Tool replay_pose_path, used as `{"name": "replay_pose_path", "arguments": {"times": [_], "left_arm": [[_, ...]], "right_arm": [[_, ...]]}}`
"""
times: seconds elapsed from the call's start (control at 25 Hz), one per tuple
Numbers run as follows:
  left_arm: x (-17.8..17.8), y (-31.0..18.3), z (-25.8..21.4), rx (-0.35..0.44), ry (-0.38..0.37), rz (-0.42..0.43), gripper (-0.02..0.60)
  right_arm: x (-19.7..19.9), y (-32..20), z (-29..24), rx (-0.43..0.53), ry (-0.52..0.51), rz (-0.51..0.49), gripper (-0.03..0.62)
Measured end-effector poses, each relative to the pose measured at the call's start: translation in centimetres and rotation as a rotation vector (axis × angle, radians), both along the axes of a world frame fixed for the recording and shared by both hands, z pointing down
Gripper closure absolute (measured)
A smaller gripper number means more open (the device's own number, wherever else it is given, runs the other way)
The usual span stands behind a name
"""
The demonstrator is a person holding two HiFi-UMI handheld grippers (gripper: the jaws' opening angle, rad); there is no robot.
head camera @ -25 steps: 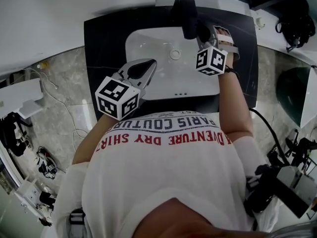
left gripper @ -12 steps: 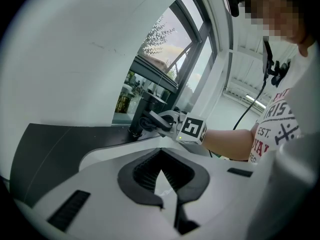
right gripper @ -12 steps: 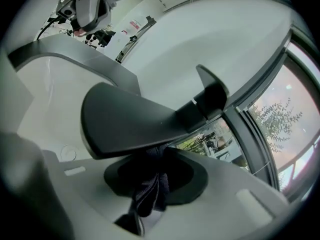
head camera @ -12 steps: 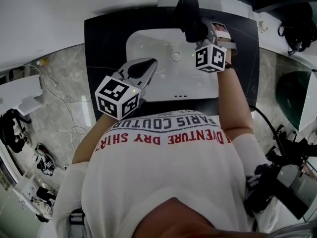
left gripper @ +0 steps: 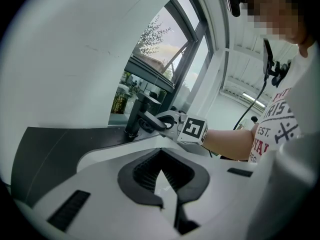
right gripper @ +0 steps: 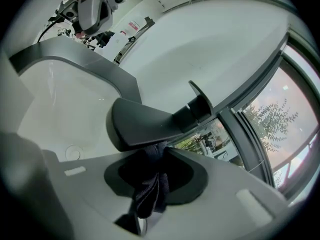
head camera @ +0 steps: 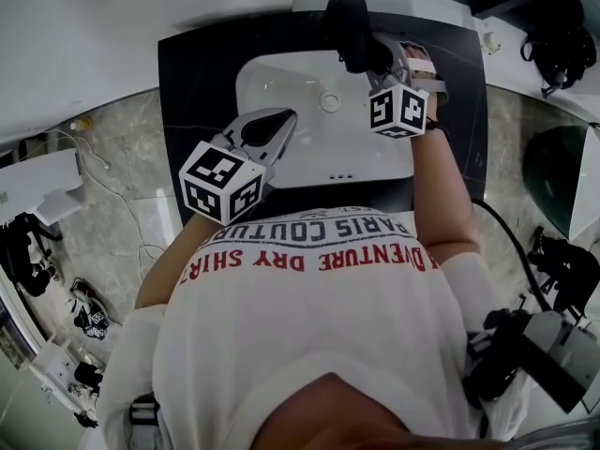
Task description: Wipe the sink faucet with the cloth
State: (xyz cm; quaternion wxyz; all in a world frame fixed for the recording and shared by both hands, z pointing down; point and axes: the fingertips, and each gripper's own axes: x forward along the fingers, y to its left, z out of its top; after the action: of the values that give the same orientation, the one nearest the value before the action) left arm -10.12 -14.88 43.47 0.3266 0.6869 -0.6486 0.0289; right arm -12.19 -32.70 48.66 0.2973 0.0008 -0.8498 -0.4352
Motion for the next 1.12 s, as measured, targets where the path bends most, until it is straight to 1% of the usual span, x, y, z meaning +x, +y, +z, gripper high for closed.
{"name": "replay_pose_path", "arguments": {"times": [0.28,0.48,0.76,1.12], "left_arm": [[0.9,0.1,-0.5,0.013,0.003,0.026,0.58],[1.1,0.0,-0.5,0.016,0.002,0.033,0.58],[0.7,-0.1,0.1,0.008,0.01,0.031,0.58],[-0.6,-0.3,0.7,0.0,0.018,0.003,0.58]], "right_arm": [[3.8,1.8,-0.2,0.002,0.005,0.015,0.517],[4.5,1.8,-0.3,0.009,0.007,0.018,0.517],[3.2,1.6,1.6,0.003,0.054,0.004,0.517],[-0.8,0.5,0.6,-0.003,-0.011,-0.007,0.517]]}}
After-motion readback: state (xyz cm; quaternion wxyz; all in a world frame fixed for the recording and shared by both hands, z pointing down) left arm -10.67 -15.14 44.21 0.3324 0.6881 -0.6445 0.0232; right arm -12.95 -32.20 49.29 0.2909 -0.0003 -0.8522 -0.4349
